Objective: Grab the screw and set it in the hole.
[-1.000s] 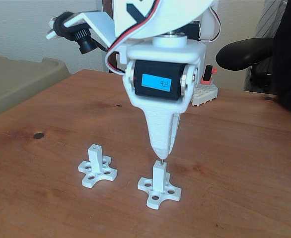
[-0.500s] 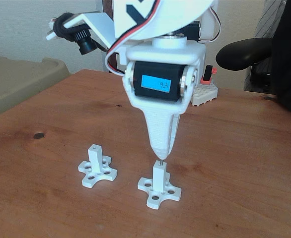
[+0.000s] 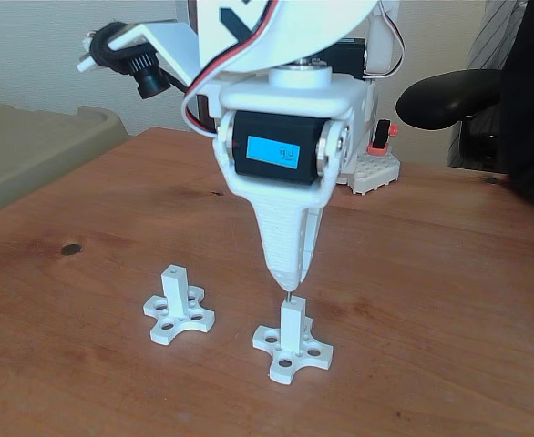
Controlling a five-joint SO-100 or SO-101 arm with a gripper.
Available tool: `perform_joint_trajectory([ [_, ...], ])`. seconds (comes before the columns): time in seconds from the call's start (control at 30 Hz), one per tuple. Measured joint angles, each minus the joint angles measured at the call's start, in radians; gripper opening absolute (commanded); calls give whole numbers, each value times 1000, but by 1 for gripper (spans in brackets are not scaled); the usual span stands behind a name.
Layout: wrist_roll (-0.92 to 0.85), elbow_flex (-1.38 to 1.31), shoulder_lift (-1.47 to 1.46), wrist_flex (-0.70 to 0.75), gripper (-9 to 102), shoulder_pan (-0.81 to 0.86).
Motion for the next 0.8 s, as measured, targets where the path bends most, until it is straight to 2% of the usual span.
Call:
perform_joint_trajectory([
  [0.8,0,-26,-25,11,-4,-9],
])
